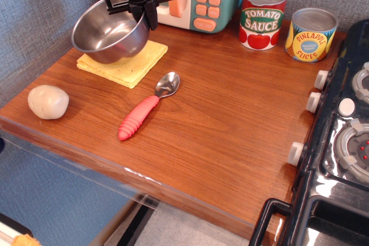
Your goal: Move bowl onto the towel
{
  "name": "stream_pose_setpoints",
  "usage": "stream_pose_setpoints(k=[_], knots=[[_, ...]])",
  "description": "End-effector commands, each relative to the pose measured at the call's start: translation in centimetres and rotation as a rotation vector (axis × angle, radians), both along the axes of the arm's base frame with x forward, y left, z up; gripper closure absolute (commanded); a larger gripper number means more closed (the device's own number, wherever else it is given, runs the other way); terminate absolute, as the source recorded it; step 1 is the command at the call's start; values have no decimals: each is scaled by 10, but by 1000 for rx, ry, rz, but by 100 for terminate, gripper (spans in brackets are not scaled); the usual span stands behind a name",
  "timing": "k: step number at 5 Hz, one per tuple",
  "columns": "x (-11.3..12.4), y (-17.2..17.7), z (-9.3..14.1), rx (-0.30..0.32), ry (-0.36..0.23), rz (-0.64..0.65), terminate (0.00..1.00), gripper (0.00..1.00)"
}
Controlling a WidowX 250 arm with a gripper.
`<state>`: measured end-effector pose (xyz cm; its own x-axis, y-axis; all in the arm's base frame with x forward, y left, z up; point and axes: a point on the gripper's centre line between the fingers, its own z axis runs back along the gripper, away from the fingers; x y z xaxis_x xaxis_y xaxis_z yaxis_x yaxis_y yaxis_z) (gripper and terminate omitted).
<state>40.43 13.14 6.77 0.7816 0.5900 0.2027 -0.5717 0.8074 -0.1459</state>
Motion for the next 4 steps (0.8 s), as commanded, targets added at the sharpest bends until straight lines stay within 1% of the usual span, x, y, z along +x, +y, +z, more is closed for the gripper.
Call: stream_pose_setpoints(k=[1, 2, 3, 4], knots=[[-9, 23, 14, 24, -17, 42, 0, 100], [-13, 15, 11, 5, 24, 44, 0, 0], [-17, 6, 14, -24, 30, 21, 0, 0], [-24, -7, 21, -84, -21, 15, 0, 0]])
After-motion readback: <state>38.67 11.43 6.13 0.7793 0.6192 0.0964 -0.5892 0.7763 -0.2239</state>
